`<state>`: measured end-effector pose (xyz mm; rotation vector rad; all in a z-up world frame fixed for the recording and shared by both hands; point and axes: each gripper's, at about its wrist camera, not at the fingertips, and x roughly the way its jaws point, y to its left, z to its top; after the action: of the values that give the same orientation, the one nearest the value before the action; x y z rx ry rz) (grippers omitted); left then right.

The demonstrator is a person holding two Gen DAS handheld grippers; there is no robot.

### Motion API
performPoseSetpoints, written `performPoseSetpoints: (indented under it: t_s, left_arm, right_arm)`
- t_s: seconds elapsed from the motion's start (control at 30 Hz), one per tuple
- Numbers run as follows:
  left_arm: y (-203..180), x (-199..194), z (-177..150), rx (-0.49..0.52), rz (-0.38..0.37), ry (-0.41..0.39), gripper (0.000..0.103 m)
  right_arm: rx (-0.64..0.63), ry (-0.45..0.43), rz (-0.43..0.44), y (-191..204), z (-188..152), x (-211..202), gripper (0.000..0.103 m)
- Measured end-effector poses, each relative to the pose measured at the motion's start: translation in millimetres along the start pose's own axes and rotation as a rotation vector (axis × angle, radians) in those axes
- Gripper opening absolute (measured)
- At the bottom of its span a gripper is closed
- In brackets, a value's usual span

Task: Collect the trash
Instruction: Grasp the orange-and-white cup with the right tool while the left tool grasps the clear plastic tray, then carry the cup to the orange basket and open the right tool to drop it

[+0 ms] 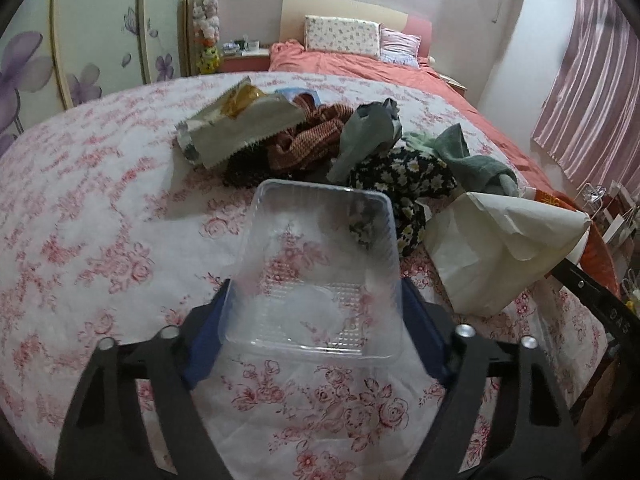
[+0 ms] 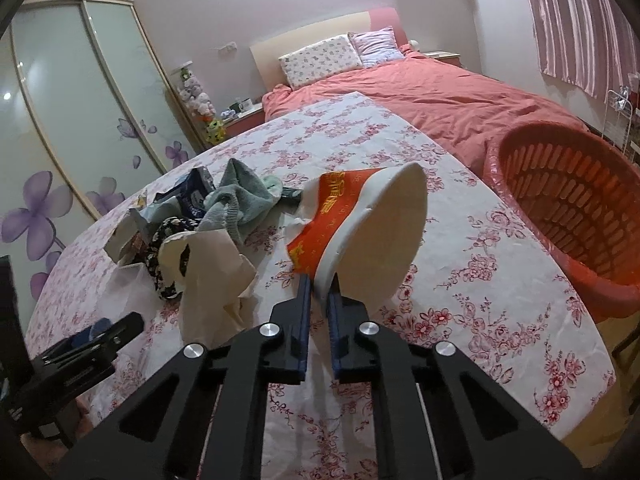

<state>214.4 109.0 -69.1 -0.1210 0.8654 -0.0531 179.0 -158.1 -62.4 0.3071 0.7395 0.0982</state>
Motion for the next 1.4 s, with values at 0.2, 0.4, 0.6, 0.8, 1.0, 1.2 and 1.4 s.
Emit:
performPoseSetpoints:
  t_s: [0.2,0.4,0.6,0.8,1.0,1.2,1.4]
  left_arm:
    - [3.5,-2.7,1.1,-0.009,-0.021,-0.026,0.073]
    - [4.5,-14.7,1.4,-0.010,-0.024,-0.059,0.073]
    - [-9.7,-42.3,7.8,0.005,-0.044,-0.111,0.073]
    - [-48.7,-72.5,20.9,0.038,-0.146,-0.157,0.073]
    - [-103.3,-83.9,31.4,0.102,-0.252,-0.182,0.073]
    - [-170.5,-77.8,37.9,0.198,-0.333,-0.183,0.073]
    - [-237.6,-56.8,40.4,0.283,-0.420,-0.151,0.073]
  right_arm:
    - [-0.013,-0.021,0.009,0.6,1.4,-6.0,0.003]
    - [-0.005,-0.038,0.012,-5.1,2.7,-15.2,0.003]
    - [-0.005,-0.085,0.021,-11.2,10.3,-36.2,0.003]
    - [-0.013,-0.149,0.005,-25.7,21.8,-62.7,0.003]
    - [0.004,-0.212,-0.061,-54.5,34.2,-86.5,0.003]
    - [0.077,-0.269,-0.126,-99.9,45.6,-99.2,0.003]
    - [0.169,-0.294,-0.155,-141.7,51.5,-95.5,0.003]
